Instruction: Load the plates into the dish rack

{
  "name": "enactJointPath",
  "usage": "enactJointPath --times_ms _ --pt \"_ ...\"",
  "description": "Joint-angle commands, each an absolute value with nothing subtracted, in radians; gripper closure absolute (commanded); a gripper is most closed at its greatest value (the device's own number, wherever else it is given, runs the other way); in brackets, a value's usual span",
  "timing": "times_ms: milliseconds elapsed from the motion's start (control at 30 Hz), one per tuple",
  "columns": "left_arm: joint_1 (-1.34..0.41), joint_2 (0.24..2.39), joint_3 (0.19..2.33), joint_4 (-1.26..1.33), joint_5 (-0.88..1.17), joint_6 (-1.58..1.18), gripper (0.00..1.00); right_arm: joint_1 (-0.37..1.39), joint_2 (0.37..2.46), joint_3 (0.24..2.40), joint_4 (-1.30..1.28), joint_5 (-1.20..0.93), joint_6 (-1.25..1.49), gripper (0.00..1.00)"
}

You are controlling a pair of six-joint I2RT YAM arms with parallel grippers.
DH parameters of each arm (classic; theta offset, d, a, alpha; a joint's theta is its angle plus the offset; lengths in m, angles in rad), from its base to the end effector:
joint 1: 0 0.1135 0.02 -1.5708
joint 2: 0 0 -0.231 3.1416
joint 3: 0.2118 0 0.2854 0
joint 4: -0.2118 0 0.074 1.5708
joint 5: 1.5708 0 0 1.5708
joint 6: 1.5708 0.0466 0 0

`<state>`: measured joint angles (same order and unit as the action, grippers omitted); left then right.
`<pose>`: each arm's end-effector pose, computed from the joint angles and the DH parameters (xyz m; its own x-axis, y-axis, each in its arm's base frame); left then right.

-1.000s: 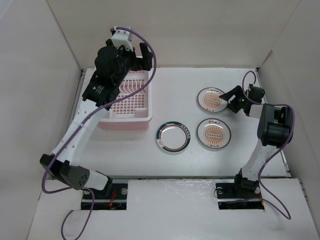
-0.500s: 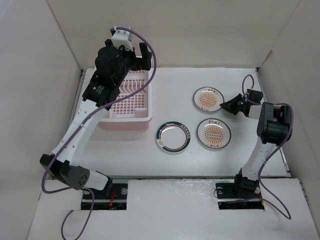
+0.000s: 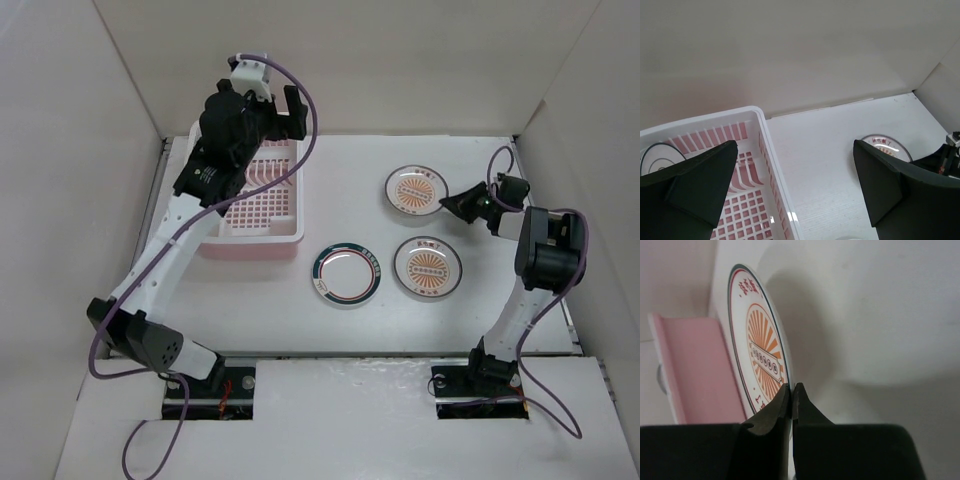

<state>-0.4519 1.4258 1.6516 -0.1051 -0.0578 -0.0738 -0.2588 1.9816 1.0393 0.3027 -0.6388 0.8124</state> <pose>0.3293 -0.1569 0.4775 0.0797 -0.1205 -0.9895 0.3913 0.9168 -0.0801 0.4075 -0.0792 0.0684 -0.5834 0.7573 -0.2935 0.2421 0.5071 0.8272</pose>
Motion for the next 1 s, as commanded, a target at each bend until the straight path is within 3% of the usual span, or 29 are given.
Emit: enactJointPath --times_ms 0,200,433,600,867,967 --pt "-0.456 1.451 1.637 -0.041 -0.020 -0.094 0.00 -0.261 1.907 1.031 0.658 -0.777 1.005 1.00" --pt "-0.475 1.522 1.626 -0.012 0.066 -0.112 0.00 -0.261 1.884 1.011 0.986 -0.905 1.179 1.00" --pt "-0.476 1.635 1.617 0.049 0.337 -0.152 0.00 -0.181 1.853 1.000 1.337 -1.032 1.322 1.00" --pt "-0.476 1.704 1.652 0.071 0.515 -0.192 0.00 -0.144 1.799 1.000 1.316 -1.032 1.283 1.00" --pt "-0.476 1.770 1.671 0.136 0.635 -0.259 0.00 -0.066 1.753 1.019 1.229 -1.023 1.190 1.00" --pt "-0.476 1.770 1.658 0.167 0.676 -0.281 0.12 -0.055 1.753 1.028 1.229 -1.023 1.181 1.00"
